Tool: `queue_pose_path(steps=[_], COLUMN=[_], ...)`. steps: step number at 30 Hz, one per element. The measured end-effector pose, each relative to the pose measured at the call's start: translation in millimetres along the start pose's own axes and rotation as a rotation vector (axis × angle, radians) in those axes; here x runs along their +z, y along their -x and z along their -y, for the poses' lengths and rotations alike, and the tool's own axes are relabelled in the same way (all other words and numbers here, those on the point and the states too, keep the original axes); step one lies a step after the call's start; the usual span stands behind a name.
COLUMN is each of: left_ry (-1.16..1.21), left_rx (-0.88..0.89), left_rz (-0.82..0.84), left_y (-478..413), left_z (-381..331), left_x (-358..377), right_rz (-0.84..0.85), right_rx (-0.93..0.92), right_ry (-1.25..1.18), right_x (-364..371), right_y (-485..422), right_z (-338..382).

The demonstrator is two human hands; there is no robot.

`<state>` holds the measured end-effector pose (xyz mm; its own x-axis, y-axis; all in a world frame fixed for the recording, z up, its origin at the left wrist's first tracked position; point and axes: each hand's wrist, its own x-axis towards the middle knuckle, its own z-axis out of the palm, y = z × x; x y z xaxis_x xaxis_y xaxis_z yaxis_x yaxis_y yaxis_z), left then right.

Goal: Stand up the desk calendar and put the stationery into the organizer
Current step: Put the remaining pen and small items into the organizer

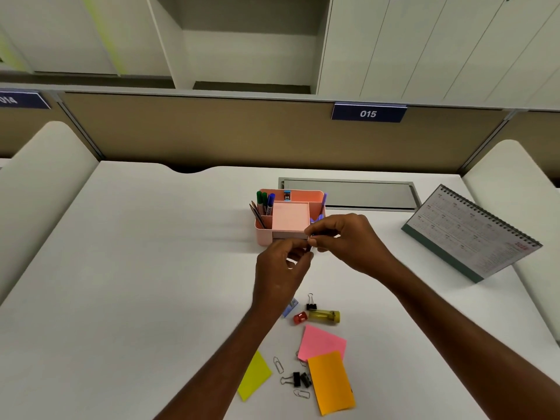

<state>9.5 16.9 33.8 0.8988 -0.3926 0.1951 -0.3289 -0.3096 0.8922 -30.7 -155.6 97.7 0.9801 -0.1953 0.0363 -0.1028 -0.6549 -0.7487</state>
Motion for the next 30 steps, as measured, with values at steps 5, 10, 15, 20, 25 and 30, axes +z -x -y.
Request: queue_pose_path(steps=[5, 10, 15, 20, 25, 30], left_ry=[-0.015, -0.141, -0.441, -0.669, -0.810, -0.819], left_rx=[-0.123, -0.258, -0.395, -0.364, -0.287, -0.273], left_rz=[0.073, 0.222, 0.476, 0.628, 0.649, 0.633], left_y=[-4, 11, 29, 42, 49, 50], left_z=[13, 56, 100, 115, 115, 115], left_x=[0, -5, -13, -12, -7, -7], right_rz=[-0.050, -0.240, -0.271, -0.198, -0.129, -0.069], right_rx=[-0.047, -0.089, -0.066, 0.003, 0.060, 0.123], right_ry=[0.110, 0.207, 0.332, 0.397, 0.395, 0.394], right_x=[-13, -32, -27, -8, 9, 22], right_y=[-14, -52, -97, -124, -137, -144], right_z=[3, -7, -30, -52, -68, -78])
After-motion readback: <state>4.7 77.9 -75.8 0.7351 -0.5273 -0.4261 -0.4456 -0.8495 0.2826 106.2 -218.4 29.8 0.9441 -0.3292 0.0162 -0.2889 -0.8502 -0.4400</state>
